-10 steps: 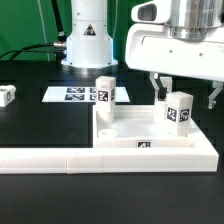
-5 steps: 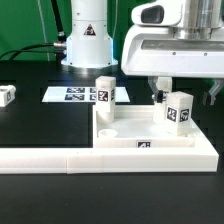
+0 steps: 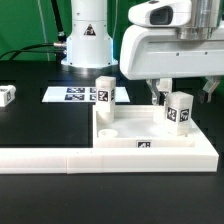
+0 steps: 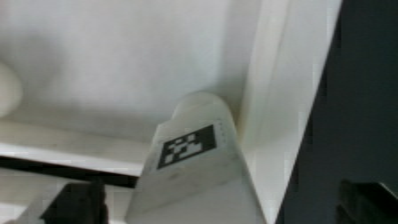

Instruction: Assemble square table

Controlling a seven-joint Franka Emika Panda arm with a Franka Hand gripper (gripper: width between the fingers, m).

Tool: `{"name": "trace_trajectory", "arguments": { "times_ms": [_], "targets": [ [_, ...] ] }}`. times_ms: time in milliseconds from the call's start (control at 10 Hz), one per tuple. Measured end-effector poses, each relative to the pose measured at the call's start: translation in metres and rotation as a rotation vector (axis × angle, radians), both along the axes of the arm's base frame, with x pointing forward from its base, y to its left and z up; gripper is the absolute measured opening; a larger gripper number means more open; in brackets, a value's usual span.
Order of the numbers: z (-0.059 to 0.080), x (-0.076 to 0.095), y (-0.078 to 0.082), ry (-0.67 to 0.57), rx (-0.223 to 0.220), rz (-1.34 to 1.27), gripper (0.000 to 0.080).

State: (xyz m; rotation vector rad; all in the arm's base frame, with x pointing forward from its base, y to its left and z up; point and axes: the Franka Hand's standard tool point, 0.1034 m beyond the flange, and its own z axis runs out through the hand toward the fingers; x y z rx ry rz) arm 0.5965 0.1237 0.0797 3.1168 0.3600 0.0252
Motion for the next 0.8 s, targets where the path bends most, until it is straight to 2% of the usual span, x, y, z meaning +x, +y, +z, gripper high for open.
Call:
{"name": "trace_trajectory", "arguments": {
  "times_ms": [300,400,500,600,700,800],
  "targets": [
    [0.0001,0.0018,-0.0091,0.000,-0.010,0.178,0.0649],
    [0.0000,0.0020,-0.0106,0.000,-0.010,0.173,0.0599],
    [-0.0001,0.0018,-0.0104,0.001,-0.010,0.173,0.0599],
    [-0.0002,0.0018,-0.0106,0.001,-0.010,0.173,0.0421],
    [-0.0002,0.0017,-0.0105,0.001,-0.009,0.163,0.0421],
    [-0.0002,0.0017,-0.0107,0.001,-0.009,0.145,0.0290]
  ]
}}
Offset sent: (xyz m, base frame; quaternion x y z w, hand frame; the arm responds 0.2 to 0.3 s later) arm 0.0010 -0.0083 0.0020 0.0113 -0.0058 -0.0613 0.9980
